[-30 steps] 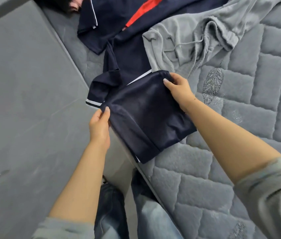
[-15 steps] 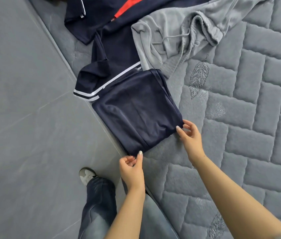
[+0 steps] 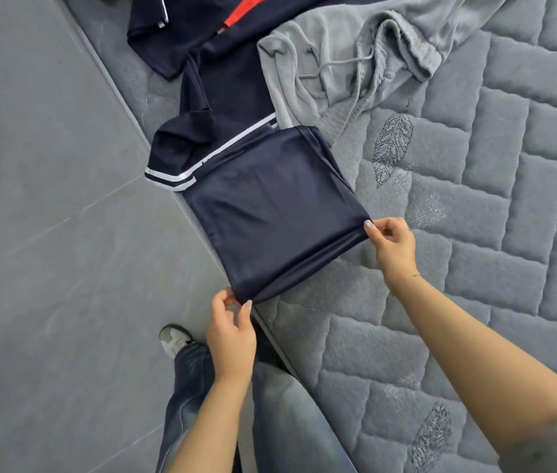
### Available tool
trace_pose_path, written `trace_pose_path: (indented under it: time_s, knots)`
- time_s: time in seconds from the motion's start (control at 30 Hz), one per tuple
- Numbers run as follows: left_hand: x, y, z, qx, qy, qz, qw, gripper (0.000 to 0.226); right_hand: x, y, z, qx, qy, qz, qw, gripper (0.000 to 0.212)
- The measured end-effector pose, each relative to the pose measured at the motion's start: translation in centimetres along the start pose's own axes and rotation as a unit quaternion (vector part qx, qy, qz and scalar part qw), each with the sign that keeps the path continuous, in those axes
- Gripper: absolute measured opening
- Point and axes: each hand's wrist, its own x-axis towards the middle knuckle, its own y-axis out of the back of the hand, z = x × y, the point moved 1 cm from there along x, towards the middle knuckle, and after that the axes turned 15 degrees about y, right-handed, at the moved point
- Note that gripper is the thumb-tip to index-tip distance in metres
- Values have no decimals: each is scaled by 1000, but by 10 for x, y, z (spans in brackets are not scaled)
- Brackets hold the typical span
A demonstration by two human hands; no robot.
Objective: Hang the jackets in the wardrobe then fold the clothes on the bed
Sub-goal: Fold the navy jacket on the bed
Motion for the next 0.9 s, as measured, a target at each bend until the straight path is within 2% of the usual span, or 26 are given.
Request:
trace_pose_path:
  time_s: [0.07, 0.1, 0.17, 0.23, 0.27, 0.33, 0.43, 0.5, 0.57, 0.63, 0.67, 0.73, 0.8, 0.9]
  knots:
    - [5, 12, -2, 67, -53, -21, 996, 12, 0, 5, -1, -22, 15, -44, 999, 21]
    - [10, 15, -1, 88, -41, -44, 994, 11, 0, 5, 1, -28, 13, -71, 997, 17]
    - [22, 17, 4, 81, 49, -123, 988, 25, 1, 4, 2, -28, -4, -118, 993, 11]
    - [31, 16, 15, -15, 148, -195, 969, 50, 9, 2, -3, -7, -9, -145, 989, 31]
    - [36, 15, 23, -61, 171, -197, 963, 58, 15, -1, -9, 3, -4, -152, 988, 36]
    - [49, 9, 42, -155, 195, -174, 953, 59, 31, -15, -24, 8, 20, -162, 987, 37]
    - [73, -1, 76, -280, 219, -154, 922, 38, 55, -46, -45, 33, 5, -181, 983, 38]
    - [82, -2, 91, -286, 196, -127, 929, 19, 66, -64, -57, 49, 15, -145, 988, 23]
    - [88, 2, 95, -269, 138, -97, 948, 13, 74, -75, -67, 58, 86, -85, 991, 9]
    - [96, 8, 95, -268, 104, -82, 954, 17, 80, -85, -75, 77, 127, -63, 987, 13]
    - [102, 10, 95, -273, 114, -84, 952, 22, 83, -90, -78, 78, 126, -69, 987, 13]
    - [113, 8, 97, -273, 183, -105, 938, 36, 90, -101, -80, 44, 89, -105, 989, 8]
    - [120, 5, 98, -267, 260, -133, 918, 51, 99, -104, -78, -17, 43, -137, 990, 27]
    - [117, 5, 100, -228, 277, -188, 914, 59, 105, -98, -80, -39, -17, -210, 977, 47]
